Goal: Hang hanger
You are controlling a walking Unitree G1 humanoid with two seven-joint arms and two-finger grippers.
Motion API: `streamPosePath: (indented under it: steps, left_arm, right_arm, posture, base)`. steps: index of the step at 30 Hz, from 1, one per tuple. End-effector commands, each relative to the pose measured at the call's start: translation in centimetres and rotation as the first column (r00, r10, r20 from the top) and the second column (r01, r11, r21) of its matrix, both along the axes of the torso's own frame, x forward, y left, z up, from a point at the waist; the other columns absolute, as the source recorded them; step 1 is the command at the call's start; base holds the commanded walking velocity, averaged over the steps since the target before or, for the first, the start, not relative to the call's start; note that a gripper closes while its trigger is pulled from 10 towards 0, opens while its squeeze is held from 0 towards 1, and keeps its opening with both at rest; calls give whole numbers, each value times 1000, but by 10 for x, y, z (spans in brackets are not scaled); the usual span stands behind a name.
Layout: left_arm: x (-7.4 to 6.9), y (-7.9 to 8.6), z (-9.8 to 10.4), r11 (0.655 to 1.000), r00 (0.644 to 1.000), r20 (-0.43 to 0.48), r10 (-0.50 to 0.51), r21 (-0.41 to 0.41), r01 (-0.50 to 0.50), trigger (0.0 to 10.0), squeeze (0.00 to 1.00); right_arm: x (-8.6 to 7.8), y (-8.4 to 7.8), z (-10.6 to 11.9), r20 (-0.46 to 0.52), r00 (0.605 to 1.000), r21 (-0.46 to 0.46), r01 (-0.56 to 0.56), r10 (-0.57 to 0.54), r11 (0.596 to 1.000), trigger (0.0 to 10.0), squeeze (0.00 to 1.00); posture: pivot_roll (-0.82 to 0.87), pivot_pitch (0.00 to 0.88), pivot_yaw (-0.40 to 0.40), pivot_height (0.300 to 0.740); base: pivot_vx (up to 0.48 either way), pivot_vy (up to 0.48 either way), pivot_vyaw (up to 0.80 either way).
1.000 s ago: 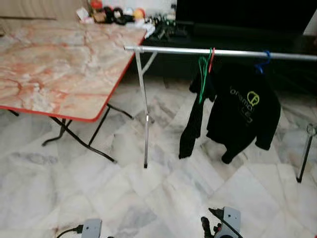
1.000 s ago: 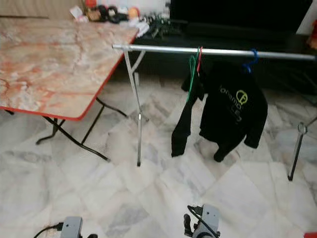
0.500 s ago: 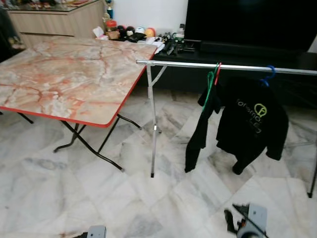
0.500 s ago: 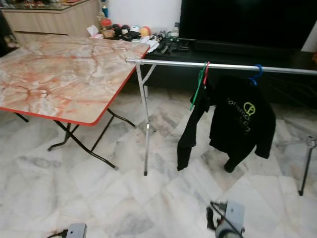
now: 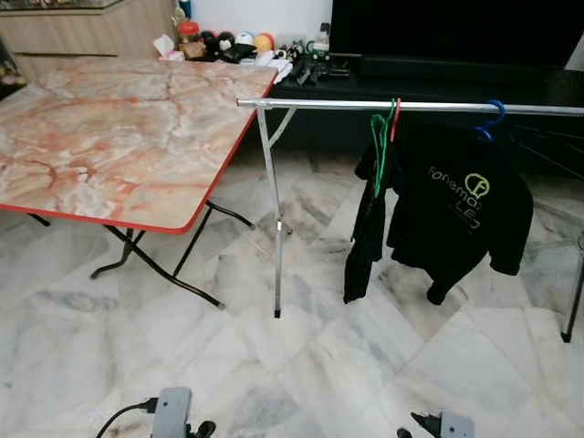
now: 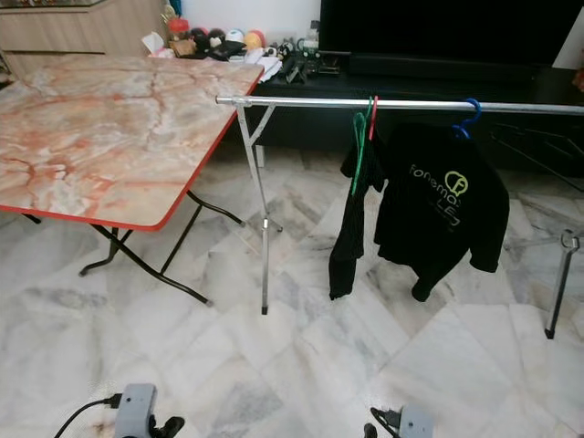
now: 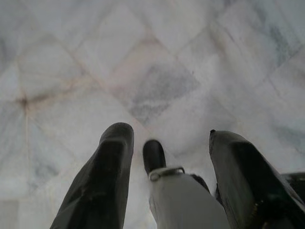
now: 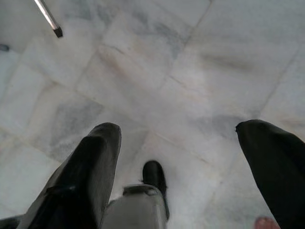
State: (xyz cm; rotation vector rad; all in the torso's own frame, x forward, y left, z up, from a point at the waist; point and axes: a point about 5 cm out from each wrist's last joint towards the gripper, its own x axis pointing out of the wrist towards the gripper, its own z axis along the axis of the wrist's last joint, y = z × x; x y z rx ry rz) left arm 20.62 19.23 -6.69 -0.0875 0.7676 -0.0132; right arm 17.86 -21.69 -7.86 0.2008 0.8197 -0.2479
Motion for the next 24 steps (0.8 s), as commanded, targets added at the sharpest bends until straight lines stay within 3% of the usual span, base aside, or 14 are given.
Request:
streamPosePath:
  steps: [1,7,10,24]
  left_arm:
    - [-10,2,-6,1000,999,-34,29,-11,-29,10000,0]
    - [-14,-3,-8,1000,999,-41,19,-22,-20,10000,0]
    - [-13,-3,-8,1000,999,-36,19,-22,-20,10000,0]
    - [-12,-1,-7,999,999,-33,28,-24,-29,10000,0]
  right_arm:
    - [-4,-10,0,-19,999,-4,32,-32,999,10000,0]
    - [-3,1,-3,-28,997,18,73,-73,997,10000,0]
    - [1,10,-2,-20,1000,18,13,-13,1000,10000,0]
    - [5,17,-2,-10,1000,33,20,-20,999,10000,0]
  posture:
    - [-45,190,22,740]
    - [-31,214,24,740]
    - [-23,232,22,740]
    - [-24,252,29,740]
  base:
    - [0,0,0]
    - [223,0,-507]
    - [275,0,0]
    - [292,0,0]
